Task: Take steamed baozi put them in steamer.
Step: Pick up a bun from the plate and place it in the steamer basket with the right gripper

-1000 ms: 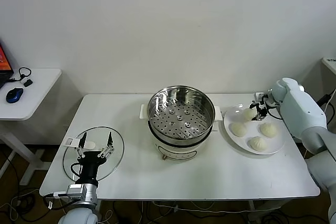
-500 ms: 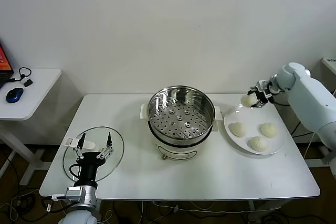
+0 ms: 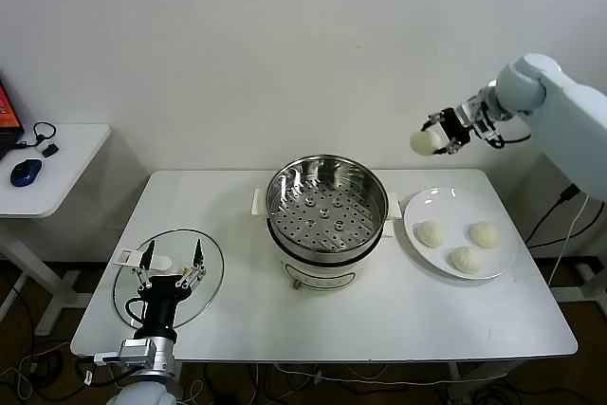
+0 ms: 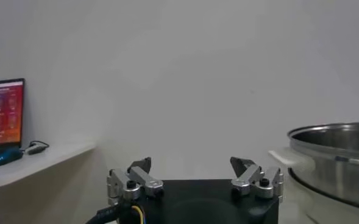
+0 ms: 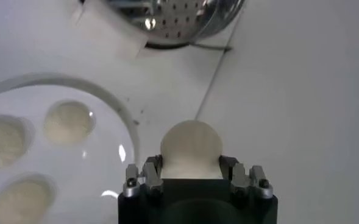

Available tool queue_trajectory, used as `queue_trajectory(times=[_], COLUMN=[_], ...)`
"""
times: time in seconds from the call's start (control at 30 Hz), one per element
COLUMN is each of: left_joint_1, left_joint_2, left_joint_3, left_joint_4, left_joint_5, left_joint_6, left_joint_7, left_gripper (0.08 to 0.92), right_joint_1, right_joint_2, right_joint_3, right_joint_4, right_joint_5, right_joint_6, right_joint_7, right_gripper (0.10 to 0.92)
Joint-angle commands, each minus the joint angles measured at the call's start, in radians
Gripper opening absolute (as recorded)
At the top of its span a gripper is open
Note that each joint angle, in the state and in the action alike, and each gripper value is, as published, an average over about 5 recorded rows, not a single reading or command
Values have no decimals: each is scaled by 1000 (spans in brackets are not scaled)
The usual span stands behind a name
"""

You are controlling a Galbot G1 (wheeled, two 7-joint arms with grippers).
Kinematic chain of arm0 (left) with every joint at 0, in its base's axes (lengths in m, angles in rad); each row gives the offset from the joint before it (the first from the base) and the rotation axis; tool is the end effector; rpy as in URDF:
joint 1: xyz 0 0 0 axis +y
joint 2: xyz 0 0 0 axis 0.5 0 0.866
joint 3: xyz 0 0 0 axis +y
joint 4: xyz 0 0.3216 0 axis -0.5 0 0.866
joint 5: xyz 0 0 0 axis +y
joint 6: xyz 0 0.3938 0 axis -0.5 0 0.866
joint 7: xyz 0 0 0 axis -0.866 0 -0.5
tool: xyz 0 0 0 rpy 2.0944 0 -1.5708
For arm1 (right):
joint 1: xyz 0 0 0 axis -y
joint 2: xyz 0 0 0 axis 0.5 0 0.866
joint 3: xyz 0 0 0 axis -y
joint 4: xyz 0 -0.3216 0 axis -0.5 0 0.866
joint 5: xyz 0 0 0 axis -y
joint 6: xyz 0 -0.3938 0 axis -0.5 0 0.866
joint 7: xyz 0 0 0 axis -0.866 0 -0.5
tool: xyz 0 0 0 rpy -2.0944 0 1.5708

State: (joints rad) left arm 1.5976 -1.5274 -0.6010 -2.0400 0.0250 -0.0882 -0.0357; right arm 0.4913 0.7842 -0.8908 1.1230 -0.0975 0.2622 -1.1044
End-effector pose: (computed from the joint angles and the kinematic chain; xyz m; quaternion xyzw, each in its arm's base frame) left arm 0.2241 0.0334 -0.3044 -0.0383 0.9979 0.0512 0.0049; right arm 0.5973 -0.1007 0.0360 0.4933 -0.4831 0.7080 0.1485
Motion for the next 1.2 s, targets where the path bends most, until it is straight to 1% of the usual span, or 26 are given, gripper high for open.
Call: queue_trajectory(times=[0.03, 0.2, 0.37, 0.57, 0.73, 0.87, 1.2], left_joint_1=[2, -3, -11, -15, -13, -12, -12], left_joint_2=[0, -1, -2, 2, 4, 4, 9], left_joint_3=[-1, 2, 2, -5, -19, -25, -34], left_joint_4=[-7, -18, -25, -23, -17, -12, -20], left_joint_5=[0, 0, 0, -5, -14, -24, -50], left_joint_6=[-1, 1, 5, 8, 5, 3, 14], left_joint_7=[-3, -7, -11, -10, -8, -7, -2], left_gripper=[823, 823, 823, 823, 823, 823, 823], right_joint_1=[277, 277, 229, 144, 72, 26, -61], right_joint_2=[103, 193, 258, 341, 413, 445, 471], right_joint_3=[-255, -308, -343, -351, -325, -307, -244], right_joint_4=[132, 138, 124, 50, -45, -103, -156], right_joint_5=[163, 166, 130, 43, -52, -117, -244], right_joint_6=[11, 10, 17, 63, 114, 159, 230], right_joint_7=[-8, -8, -10, -9, -4, -3, 8], right_gripper=[628, 627, 625, 620, 611, 603, 594])
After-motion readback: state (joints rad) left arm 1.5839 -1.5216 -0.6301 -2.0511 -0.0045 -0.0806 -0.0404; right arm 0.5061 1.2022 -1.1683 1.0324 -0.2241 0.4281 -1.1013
